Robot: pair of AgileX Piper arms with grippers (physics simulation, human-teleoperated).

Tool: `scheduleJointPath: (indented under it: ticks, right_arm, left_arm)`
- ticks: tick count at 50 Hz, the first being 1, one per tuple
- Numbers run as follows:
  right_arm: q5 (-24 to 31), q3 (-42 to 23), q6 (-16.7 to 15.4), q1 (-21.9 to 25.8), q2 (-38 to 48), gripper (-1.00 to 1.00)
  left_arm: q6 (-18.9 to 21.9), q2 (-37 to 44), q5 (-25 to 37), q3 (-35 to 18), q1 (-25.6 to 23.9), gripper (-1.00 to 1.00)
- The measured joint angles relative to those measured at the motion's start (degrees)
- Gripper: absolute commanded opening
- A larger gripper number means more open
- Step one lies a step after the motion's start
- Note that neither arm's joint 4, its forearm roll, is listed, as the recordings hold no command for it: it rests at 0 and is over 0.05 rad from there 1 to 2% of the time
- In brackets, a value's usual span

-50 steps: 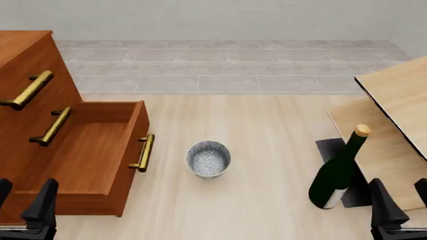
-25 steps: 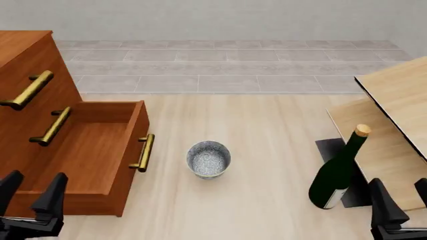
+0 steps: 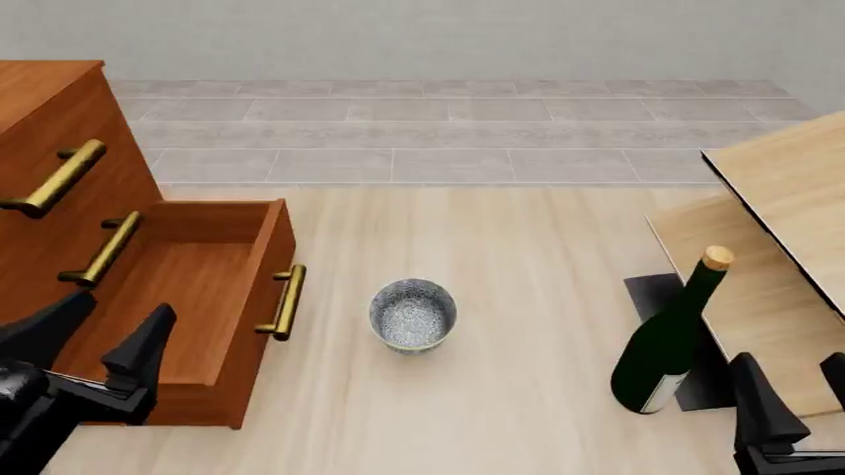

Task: Put the bowl on top of the cabinet.

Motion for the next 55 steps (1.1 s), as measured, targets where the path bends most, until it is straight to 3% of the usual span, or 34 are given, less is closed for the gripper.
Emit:
scheduleJointPath:
  ticks: [55]
  right_arm:
    - [0.0, 0.0, 0.0, 0.0, 0.0, 1.00]
  left_arm:
    - [1.8, 19.7, 2.3, -14.4, -15.9, 1.00]
